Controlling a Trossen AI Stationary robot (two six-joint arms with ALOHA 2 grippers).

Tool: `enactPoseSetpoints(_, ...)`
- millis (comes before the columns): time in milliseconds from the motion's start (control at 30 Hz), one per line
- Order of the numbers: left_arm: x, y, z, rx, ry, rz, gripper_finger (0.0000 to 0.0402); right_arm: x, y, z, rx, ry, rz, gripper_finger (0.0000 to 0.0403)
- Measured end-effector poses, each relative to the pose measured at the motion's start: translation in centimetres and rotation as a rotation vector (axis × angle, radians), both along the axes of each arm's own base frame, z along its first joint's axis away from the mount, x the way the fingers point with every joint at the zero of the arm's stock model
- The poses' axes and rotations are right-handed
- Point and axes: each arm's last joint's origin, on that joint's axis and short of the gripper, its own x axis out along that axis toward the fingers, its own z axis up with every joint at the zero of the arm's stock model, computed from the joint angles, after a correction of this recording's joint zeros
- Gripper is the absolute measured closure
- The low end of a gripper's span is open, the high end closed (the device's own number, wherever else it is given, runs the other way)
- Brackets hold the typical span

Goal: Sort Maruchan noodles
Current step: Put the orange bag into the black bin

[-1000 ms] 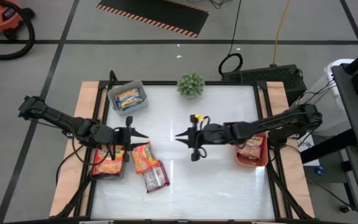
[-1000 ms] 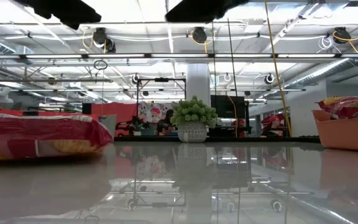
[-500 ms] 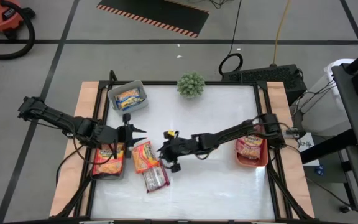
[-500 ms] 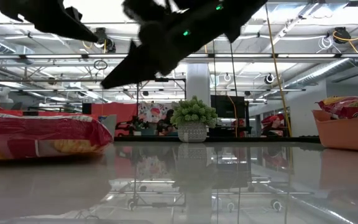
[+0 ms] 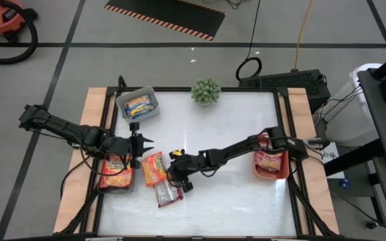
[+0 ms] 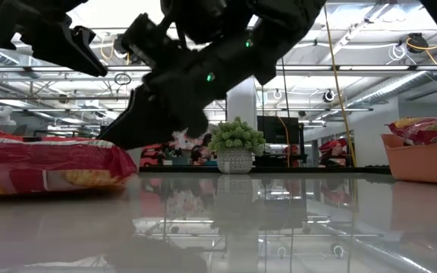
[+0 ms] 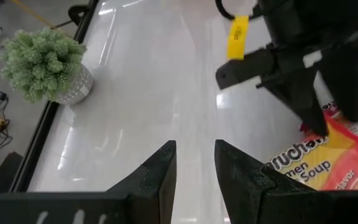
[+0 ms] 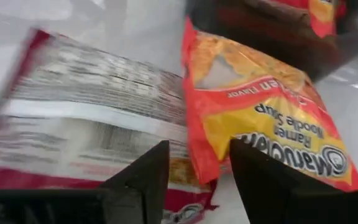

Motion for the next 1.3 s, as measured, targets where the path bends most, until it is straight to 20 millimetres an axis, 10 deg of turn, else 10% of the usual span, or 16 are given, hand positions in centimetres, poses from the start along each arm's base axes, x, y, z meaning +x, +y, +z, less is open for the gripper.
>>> enactPoseSetpoints(400,0.0,0.0,0.0,-0.001,-0.002,0.000,0.0286,0.4,-0.8,-0.4,-0.057,-0.040,-0.044,0.0395)
enactPoseSetpoints(833,0.4,-0.1,0.5,0.008,-0.061,-0.009,0.0286,0.1,-1.7,2.0,-0.296,-0.089,-0.211,0.0402)
enactPoseSetpoints(1300,2.8,-1.0,4.1,-0.207,-0.518,0.052,0.0286,-0.5,-3.6,5.1,-0.308,-0.104,-0.317,0.0403)
